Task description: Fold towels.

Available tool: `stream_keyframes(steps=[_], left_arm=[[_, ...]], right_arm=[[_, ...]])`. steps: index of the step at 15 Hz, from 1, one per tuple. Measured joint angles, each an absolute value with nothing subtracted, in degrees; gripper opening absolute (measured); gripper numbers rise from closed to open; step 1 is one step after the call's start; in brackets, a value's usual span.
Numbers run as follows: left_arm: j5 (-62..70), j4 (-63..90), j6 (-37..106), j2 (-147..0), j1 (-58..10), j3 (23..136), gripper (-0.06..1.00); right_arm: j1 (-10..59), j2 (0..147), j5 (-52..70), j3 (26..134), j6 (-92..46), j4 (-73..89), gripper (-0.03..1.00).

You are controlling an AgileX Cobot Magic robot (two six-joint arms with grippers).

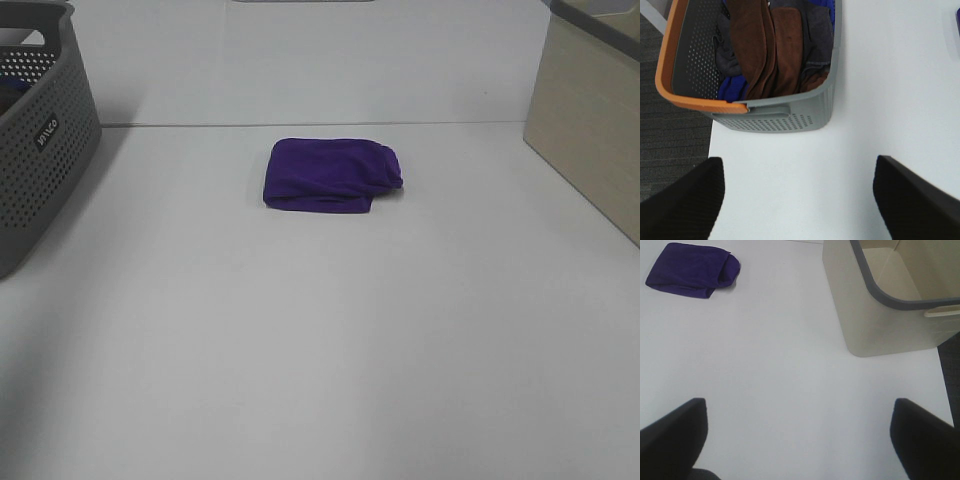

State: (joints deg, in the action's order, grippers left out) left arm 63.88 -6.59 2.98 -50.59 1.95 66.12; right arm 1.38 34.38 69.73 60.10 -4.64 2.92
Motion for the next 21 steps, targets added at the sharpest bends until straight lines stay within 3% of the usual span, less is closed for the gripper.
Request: stream_keyframes(steps=[7, 10, 14, 21], left_arm=[[59.0, -7.1, 2.1, -14.5, 1.9, 39.9, 0.75], [61.2, -6.0, 1.5, -1.6, 1.9, 31.7, 0.75], [60.6, 0.5, 3.2, 0.3, 1.9, 29.0, 0.75], [60.3, 3.9, 4.0, 0.3, 1.9, 29.0, 0.75]], right_arm=[[1.4, 4.0, 70.1, 37.7, -7.0, -0.8, 0.96], [1.4, -0.2, 69.7, 31.3, -7.8, -2.4, 0.96], [1.4, -0.3, 61.4, 29.0, -6.6, -1.0, 0.96], [1.4, -0.3, 60.9, 28.8, -4.2, 0.0, 0.96]])
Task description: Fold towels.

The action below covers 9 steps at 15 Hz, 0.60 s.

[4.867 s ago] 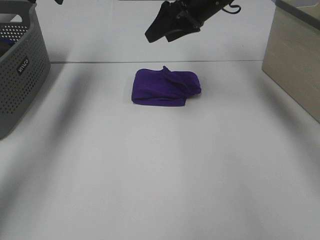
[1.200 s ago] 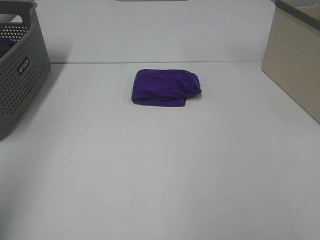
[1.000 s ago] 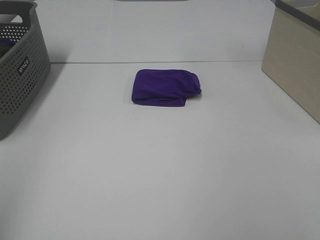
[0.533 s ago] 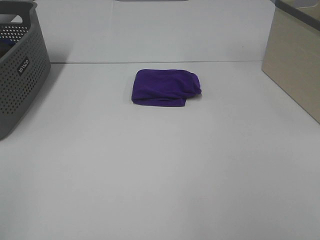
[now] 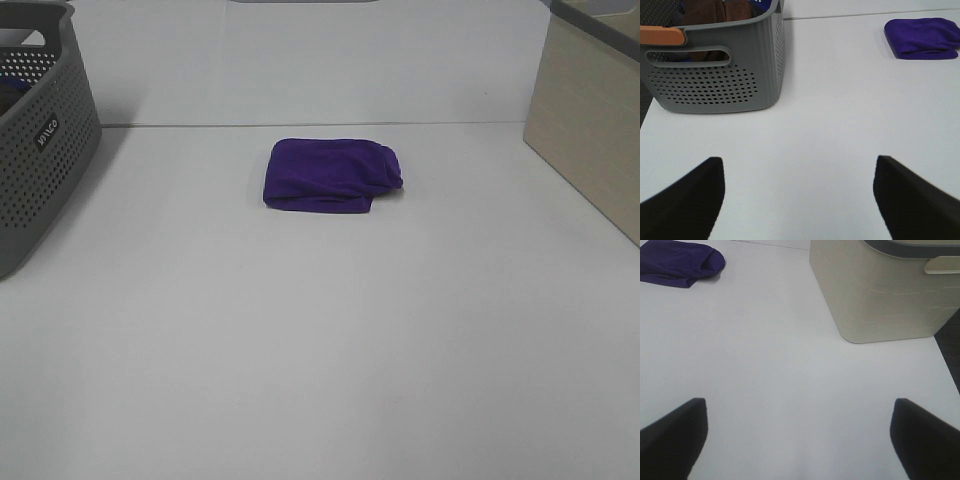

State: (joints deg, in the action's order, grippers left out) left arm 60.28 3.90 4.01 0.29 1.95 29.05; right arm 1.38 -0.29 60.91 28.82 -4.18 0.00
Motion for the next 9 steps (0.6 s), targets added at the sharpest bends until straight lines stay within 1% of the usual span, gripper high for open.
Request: stream_keyframes(steps=[9], left_arm=[[60.3, 3.9, 4.0, 0.3, 1.9, 29.0, 0.75]], right_arm=[[1.4, -0.3, 60.6, 28.8, -3.8, 0.0, 0.96]])
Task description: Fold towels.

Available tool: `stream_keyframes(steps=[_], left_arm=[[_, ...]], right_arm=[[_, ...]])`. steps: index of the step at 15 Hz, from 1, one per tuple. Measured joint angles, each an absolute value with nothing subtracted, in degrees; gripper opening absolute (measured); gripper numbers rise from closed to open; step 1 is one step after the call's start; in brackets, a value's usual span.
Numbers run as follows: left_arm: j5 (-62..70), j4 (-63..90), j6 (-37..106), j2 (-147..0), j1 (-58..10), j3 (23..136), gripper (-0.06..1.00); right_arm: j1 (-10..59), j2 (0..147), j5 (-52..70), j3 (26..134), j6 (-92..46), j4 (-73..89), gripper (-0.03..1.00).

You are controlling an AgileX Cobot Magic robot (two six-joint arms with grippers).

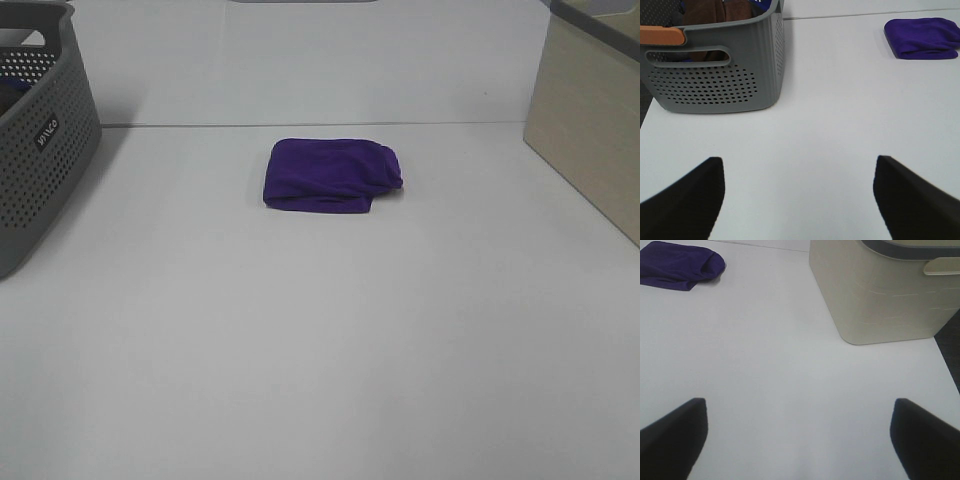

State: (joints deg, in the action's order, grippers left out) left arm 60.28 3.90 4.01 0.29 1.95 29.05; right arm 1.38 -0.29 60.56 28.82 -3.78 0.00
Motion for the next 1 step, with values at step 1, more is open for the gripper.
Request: stream_keyframes(steps=[1], left_arm=[[60.3, 3.9, 4.0, 0.3, 1.9, 29.0, 0.75]], right_arm=[[1.4, -0.3, 60.6, 28.8, -3.8, 0.0, 0.96]])
